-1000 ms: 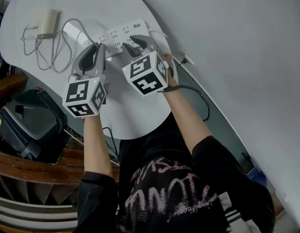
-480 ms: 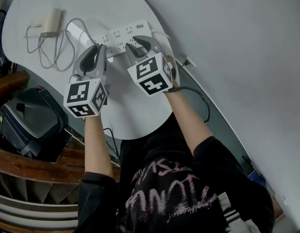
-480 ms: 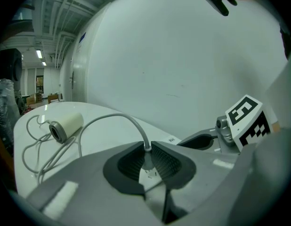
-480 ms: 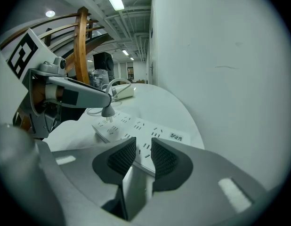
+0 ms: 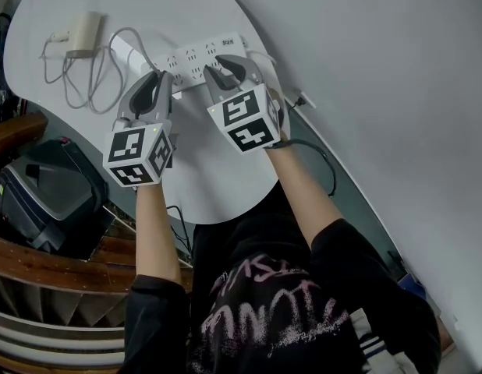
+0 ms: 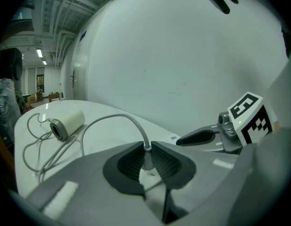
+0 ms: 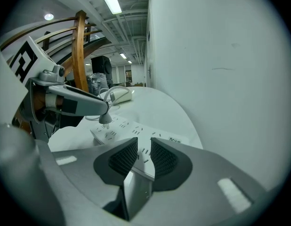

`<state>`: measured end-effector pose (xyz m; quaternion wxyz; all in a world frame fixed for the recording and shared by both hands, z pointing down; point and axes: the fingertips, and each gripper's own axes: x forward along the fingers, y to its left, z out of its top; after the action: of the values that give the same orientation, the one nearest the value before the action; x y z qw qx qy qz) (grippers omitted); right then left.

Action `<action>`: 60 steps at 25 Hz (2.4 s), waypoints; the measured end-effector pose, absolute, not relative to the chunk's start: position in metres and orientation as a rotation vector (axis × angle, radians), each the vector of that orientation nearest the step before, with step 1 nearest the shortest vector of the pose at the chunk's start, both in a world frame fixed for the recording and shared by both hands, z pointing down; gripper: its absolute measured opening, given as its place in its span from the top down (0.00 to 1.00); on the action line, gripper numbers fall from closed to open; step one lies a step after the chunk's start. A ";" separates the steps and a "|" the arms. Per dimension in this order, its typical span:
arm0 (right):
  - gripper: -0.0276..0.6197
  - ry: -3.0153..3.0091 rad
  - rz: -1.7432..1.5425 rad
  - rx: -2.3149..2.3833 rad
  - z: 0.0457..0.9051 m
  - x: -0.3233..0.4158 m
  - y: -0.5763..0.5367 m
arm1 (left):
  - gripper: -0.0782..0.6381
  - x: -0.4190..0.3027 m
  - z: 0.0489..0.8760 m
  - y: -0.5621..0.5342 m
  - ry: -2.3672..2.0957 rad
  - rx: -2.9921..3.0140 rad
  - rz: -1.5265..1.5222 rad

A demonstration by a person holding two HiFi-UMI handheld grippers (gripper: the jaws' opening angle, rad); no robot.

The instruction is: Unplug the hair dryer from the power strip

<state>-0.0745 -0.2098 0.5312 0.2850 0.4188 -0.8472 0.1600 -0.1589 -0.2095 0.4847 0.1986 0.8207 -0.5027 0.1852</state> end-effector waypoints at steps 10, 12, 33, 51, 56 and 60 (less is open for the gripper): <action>0.91 -2.295 0.426 1.185 0.517 -0.070 -0.214 | 0.82 -0.158 0.484 -0.210 -1.400 2.303 0.515; 0.92 -2.304 0.428 1.194 0.514 -0.070 -0.214 | 0.82 -0.158 0.483 -0.210 -1.399 2.305 0.509; 0.92 -2.328 0.399 1.240 0.488 -0.058 -0.209 | 0.82 -0.156 0.452 -0.210 -1.430 2.338 0.387; 0.92 -2.362 0.319 1.297 0.446 -0.046 -0.202 | 0.82 -0.157 0.413 -0.200 -1.495 2.372 0.321; 0.92 -2.382 0.299 1.308 0.433 -0.046 -0.200 | 0.82 -0.160 0.401 -0.196 -1.519 2.375 0.304; 0.92 -2.399 0.282 1.315 0.422 -0.048 -0.197 | 0.82 -0.162 0.391 -0.189 -1.533 2.381 0.292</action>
<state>-0.0479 -0.1967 0.4215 0.1944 0.4690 -0.8557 0.1006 -0.1621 -0.1888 0.3913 0.1471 0.8273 -0.5327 0.1014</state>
